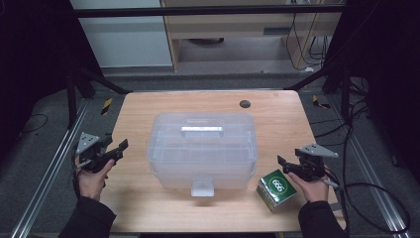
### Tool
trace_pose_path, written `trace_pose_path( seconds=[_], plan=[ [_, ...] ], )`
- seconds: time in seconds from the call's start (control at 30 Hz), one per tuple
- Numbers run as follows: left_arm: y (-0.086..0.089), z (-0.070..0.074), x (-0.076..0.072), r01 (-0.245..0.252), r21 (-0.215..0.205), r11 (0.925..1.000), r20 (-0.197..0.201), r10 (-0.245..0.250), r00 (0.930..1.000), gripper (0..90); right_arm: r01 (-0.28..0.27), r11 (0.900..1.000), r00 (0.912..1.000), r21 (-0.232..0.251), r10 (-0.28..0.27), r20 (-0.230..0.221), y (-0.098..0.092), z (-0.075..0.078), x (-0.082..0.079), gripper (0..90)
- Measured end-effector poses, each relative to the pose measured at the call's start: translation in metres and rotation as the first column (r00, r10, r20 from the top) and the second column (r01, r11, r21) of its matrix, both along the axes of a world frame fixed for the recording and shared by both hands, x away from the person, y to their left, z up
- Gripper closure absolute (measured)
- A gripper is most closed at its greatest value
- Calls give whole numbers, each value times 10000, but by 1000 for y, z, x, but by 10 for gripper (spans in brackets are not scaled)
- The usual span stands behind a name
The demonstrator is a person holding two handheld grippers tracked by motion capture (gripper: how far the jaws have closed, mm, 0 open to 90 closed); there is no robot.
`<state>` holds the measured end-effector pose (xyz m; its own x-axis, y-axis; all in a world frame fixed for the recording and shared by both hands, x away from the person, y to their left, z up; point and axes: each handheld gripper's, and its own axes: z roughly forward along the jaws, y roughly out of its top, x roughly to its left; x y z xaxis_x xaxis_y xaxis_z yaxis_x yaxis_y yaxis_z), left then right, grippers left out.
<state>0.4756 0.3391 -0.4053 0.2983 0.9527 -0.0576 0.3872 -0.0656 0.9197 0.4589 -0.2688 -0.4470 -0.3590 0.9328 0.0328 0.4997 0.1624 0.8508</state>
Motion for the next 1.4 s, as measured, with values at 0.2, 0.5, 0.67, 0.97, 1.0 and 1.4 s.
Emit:
trace_pose_path(
  seconds=[0.2, 0.5, 0.67, 0.97, 1.0, 1.4],
  plan=[
    [-1, 11, -2, 138, -119, 9998, 128, -136, 9998, 336, -12, 10000, 10000, 20, 12, 69, -1, 1, 0, 280],
    [-7, 25, -4, 566, 292, 9980, 299, -575, 9979, 321, -147, 9999, 9999, -32, 147, 83, 2, 3, -1, 281],
    [-12, 37, -3, 797, 927, 9925, 539, -849, 9949, 315, -135, 9999, 9998, -105, 136, 148, 2, 5, -1, 280],
    [-17, 54, -1, 1011, 1045, 9894, 810, -1098, 9907, 321, -175, 9997, 9997, -167, 178, 177, 2, 5, -1, 278],
    [-19, 58, 1, 1111, 1073, 9880, 865, -1206, 9889, 322, -113, 9999, 9998, -21, 113, 162, 2, 7, -1, 278],
    [-35, 76, 9, 1857, 1242, 9747, 924, -1977, 9759, 326, -232, 9992, 9996, -323, 237, 140, 2, 7, 1, 261]
  ],
)
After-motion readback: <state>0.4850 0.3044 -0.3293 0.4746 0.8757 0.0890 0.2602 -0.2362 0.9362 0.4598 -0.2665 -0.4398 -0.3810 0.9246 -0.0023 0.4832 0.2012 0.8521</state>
